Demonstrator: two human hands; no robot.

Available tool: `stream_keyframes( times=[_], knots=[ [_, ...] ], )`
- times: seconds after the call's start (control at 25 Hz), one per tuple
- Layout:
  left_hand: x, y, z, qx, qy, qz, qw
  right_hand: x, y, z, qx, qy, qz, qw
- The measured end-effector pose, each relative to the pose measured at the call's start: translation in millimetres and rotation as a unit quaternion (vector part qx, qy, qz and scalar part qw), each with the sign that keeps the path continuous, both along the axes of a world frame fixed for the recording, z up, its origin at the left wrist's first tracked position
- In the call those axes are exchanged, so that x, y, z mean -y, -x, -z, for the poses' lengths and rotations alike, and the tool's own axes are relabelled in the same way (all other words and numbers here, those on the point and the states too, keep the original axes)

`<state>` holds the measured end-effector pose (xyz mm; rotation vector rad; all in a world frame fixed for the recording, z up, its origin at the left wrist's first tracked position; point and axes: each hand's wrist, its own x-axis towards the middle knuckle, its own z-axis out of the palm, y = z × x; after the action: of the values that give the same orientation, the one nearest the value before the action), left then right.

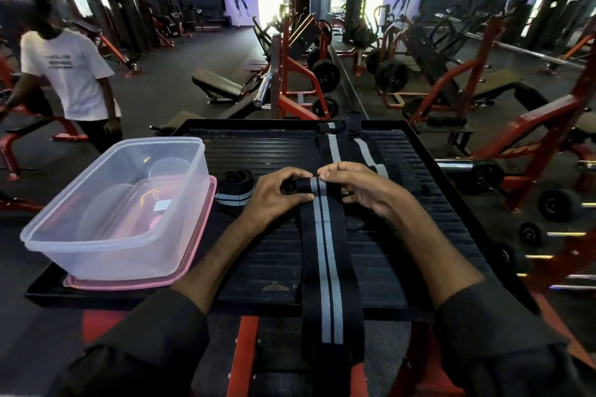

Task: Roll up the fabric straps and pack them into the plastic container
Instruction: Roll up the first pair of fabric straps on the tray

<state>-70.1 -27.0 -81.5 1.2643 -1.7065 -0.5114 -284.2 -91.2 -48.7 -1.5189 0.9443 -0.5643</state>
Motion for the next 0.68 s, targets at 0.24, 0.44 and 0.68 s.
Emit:
stream_keyframes(
  times=[0.24,0.44,0.68],
  knots=[
    [-10,-1,-8,-0.019,-0.026,0.035,0.999,-20,8,3,-0.043,0.119,-0.011,0.992],
    [-25,-4,-18,-0.138,-0.186,0.109,0.967,-28,11,14,0.040,0.148,-0.022,0.988],
    [-34,-7,-21,-0.082,-0.208,0.116,0.968,-40,14,8,0.064,0.095,-0.029,0.993]
  ],
)
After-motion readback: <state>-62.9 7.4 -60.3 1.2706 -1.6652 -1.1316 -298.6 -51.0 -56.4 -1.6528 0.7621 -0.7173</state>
